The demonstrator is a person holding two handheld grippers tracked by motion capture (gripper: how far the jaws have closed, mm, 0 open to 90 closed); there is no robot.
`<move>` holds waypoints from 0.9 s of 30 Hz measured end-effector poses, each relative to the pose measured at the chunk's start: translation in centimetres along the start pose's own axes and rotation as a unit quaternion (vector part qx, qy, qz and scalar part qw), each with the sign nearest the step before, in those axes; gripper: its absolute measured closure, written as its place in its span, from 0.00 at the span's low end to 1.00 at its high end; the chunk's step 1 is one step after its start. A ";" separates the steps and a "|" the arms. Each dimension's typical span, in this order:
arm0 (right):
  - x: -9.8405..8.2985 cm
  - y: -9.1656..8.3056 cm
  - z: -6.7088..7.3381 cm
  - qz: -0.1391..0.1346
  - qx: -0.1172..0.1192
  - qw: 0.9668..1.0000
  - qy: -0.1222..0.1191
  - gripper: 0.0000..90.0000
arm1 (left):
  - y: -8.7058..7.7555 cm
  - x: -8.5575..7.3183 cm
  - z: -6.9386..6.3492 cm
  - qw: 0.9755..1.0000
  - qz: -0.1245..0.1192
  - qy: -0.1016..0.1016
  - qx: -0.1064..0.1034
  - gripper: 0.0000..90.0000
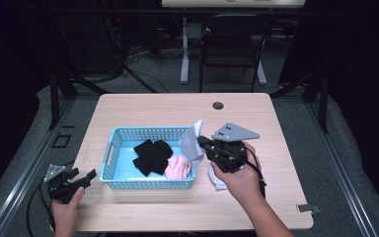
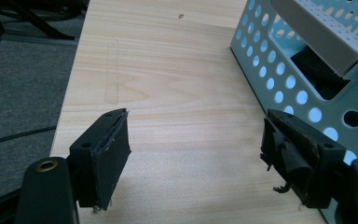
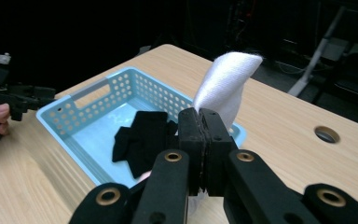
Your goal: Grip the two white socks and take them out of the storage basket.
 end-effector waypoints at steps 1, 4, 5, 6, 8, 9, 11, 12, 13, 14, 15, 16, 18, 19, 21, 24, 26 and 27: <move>-0.2 -0.3 -0.2 0.001 -0.003 1.000 0.003 0.99 | 0.0 0.0 0.0 1.000 -0.003 0.000 0.000 0.26; -1.0 -1.1 -1.0 0.002 -0.017 1.000 0.002 0.99 | 0.0 0.0 0.0 1.000 -0.003 0.000 0.000 0.26; -1.3 -1.4 -1.2 0.003 -0.022 1.000 0.000 0.99 | 0.0 0.0 0.0 1.000 -0.003 0.000 0.000 0.26; -1.7 -1.7 -1.5 0.007 -0.028 1.000 -0.002 0.99 | 0.0 0.0 0.0 1.000 -0.003 0.000 0.000 0.26; -2.3 -2.1 -1.9 0.008 -0.037 0.999 -0.002 0.99 | 0.0 0.0 0.0 1.000 -0.003 0.000 0.001 0.26; -2.6 -2.2 -2.1 0.008 -0.040 0.999 0.000 0.99 | 0.0 0.0 0.0 1.000 0.001 0.002 0.000 0.26; -3.3 -2.5 -2.5 0.010 -0.047 0.999 0.003 0.99 | 0.0 0.0 0.0 1.000 0.001 0.003 0.001 0.26; -3.7 -2.6 -2.6 0.015 -0.047 0.999 0.005 0.99 | 0.0 -0.1 0.0 1.000 0.002 0.002 0.000 0.26; -4.1 -2.6 -2.8 0.017 -0.051 0.999 0.005 0.99 | 0.0 -0.1 0.0 1.000 0.002 0.003 0.001 0.26; -4.5 -2.6 -2.9 0.020 -0.052 0.998 0.008 0.99 | 0.0 0.0 0.0 1.000 -0.001 0.001 0.001 0.26; -4.9 -2.6 -3.0 0.020 -0.053 0.998 0.012 0.99 | 0.0 0.0 0.0 1.000 -0.002 0.000 0.002 0.26; -5.3 -2.6 -3.1 0.023 -0.054 0.998 0.017 0.99 | 0.0 0.0 0.0 1.000 -0.003 0.000 0.002 0.26; -6.2 -2.5 -3.3 0.025 -0.058 0.998 0.025 0.99 | 0.0 0.0 0.0 1.000 -0.002 0.000 0.002 0.26; -6.2 -2.5 -3.3 0.025 -0.058 0.998 0.025 0.99 | 0.0 0.0 0.0 1.000 -0.002 0.000 0.002 0.26; -7.5 -2.3 -3.4 0.033 -0.060 0.997 0.031 0.99 | 0.0 -0.1 0.0 1.000 0.001 0.001 0.001 0.26; -8.9 -2.0 -3.6 0.045 -0.065 0.996 0.035 0.99 | 0.0 0.0 0.0 1.000 -0.002 0.000 0.002 0.26; -9.7 -1.8 -3.8 0.050 -0.067 0.996 0.039 0.99 | 0.0 0.0 0.0 1.000 -0.002 -0.001 0.002 0.26; -10.2 -1.7 -4.0 0.054 -0.069 0.995 0.044 0.99 | 0.0 0.0 0.0 1.000 -0.002 -0.001 0.002 0.26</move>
Point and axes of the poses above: each handheld gripper's, and its own axes: y roughly forward along the jaws, x roughly out of its top, z roughly to its left, the point moved 10 cm from there along y, roughly forward along the jaws, and after that the axes turned 9 degrees about -z, right-handed, at the moved point
